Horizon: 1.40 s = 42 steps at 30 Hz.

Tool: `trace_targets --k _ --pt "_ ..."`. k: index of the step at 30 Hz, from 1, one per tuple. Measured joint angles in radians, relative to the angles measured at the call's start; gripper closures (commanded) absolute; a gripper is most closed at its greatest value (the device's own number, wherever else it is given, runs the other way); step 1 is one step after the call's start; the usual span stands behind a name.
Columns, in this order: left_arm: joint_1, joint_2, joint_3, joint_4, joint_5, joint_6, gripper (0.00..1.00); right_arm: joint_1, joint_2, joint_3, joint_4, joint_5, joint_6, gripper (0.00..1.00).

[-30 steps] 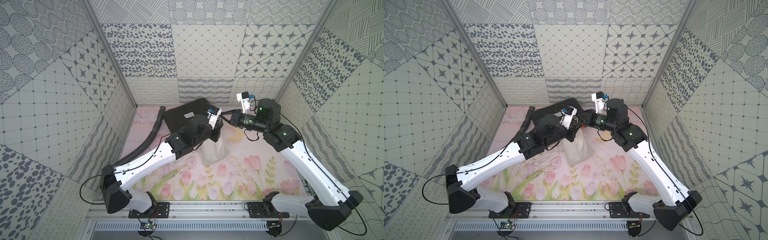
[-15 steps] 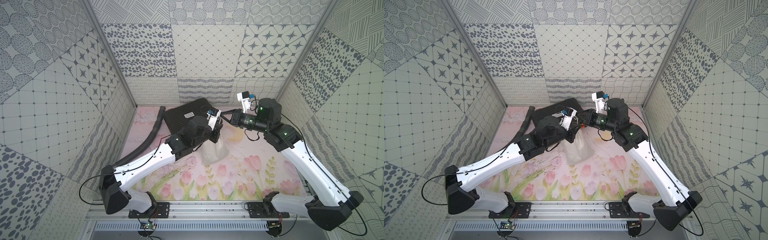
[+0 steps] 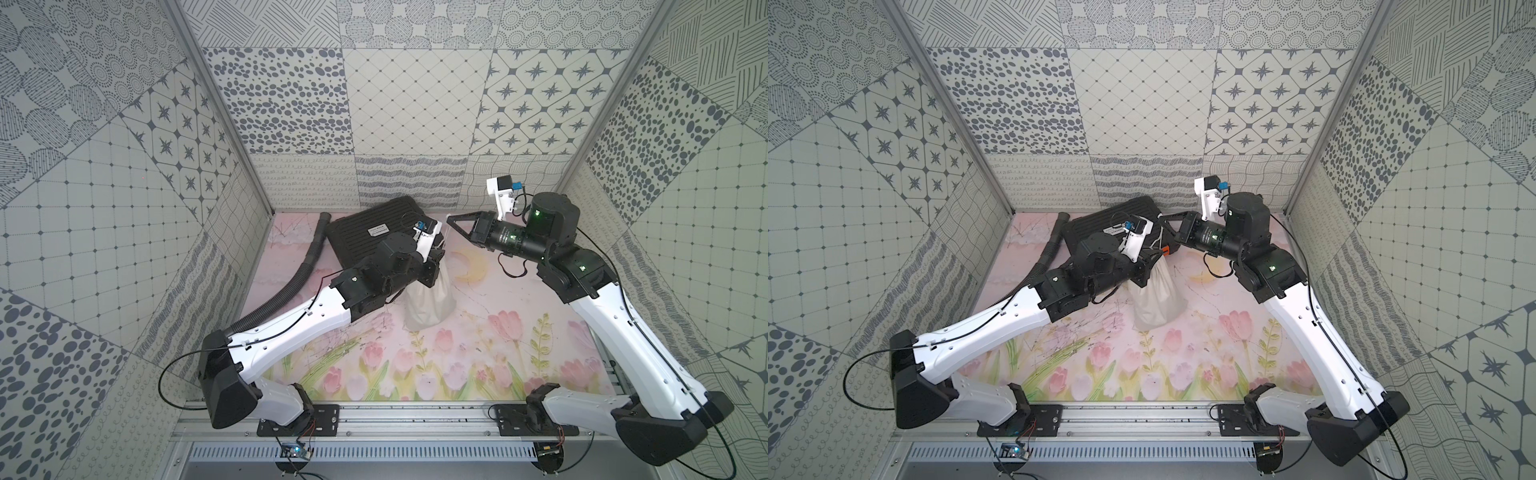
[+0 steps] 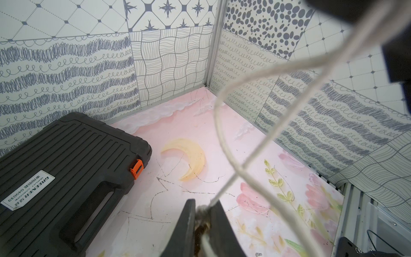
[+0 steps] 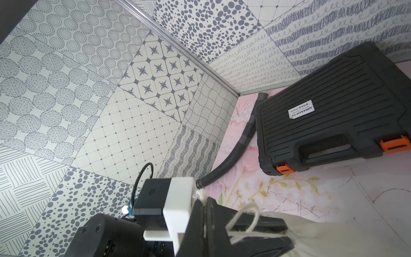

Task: Close the soil bag
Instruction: Frap the soil bag at the center of the board.

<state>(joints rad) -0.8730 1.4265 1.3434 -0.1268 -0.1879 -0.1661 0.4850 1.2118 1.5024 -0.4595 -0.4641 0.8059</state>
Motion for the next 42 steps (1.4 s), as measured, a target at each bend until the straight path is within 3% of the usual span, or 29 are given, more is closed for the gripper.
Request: trace_targets --k 42 --pt "0.0 -0.002 0.0 -0.023 0.0 -0.016 0.84 -0.061 -0.014 0.027 0.007 -0.033 0.017 1.0"
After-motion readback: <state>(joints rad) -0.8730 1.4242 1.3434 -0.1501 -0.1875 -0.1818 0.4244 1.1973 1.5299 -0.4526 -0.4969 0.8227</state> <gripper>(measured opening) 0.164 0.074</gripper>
